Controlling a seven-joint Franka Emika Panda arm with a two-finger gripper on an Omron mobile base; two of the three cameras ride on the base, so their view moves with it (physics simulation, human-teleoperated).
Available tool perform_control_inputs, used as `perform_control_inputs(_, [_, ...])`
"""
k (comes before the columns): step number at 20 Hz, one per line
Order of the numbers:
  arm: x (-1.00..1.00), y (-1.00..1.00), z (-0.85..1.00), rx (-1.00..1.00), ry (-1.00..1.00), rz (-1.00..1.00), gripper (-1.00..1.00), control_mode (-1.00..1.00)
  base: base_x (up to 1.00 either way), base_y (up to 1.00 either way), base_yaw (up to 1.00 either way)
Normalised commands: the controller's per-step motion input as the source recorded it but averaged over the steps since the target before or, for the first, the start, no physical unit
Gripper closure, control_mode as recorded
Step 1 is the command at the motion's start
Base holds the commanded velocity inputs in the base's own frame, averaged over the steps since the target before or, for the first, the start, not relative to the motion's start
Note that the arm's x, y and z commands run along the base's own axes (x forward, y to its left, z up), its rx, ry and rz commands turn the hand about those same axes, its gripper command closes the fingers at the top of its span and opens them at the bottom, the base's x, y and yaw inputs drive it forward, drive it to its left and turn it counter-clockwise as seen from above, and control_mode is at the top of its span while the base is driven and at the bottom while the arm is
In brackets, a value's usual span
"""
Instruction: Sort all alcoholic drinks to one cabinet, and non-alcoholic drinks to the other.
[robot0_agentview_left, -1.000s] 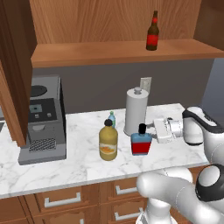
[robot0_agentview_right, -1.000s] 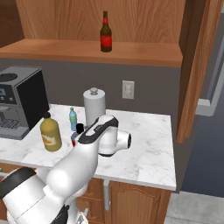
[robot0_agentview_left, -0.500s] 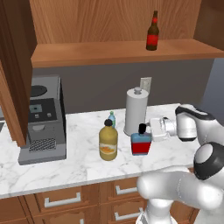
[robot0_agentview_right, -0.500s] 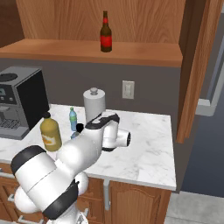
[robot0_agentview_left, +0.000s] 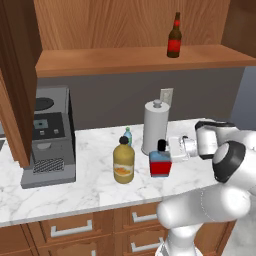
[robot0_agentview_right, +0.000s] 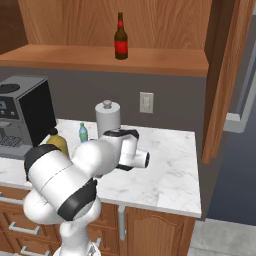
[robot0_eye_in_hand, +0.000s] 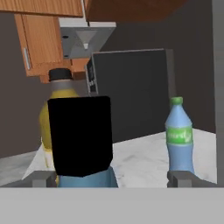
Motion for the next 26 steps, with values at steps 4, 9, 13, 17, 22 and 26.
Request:
perform_control_inputs(4, [0.04, 0.30, -0.20, 0.00, 0.00, 0.00, -1.00, -1.00, 0.00, 0.00, 0.00])
perform_control_inputs(9, [0.00, 0.45, -0.08, 0.00, 0.00, 0.00, -1.00, -1.00, 0.00, 0.00, 0.00])
perform_control_inputs(13, [0.00, 0.42, -0.04, 0.00, 0.00, 0.00, 1.00, -1.00, 0.00, 0.00, 0.00])
perform_control_inputs(17, [0.00, 0.15, 0.00, 0.00, 0.00, 0.00, 1.00, -1.00, 0.00, 0.00, 0.00])
perform_control_inputs(22, [-0.04, 0.00, 0.04, 0.00, -0.01, -0.01, 1.00, -1.00, 0.00, 0.00, 0.00])
perform_control_inputs(26, [-0.30, 0.00, 0.55, 0.00, -0.09, 0.00, 1.00, -1.00, 0.00, 0.00, 0.00])
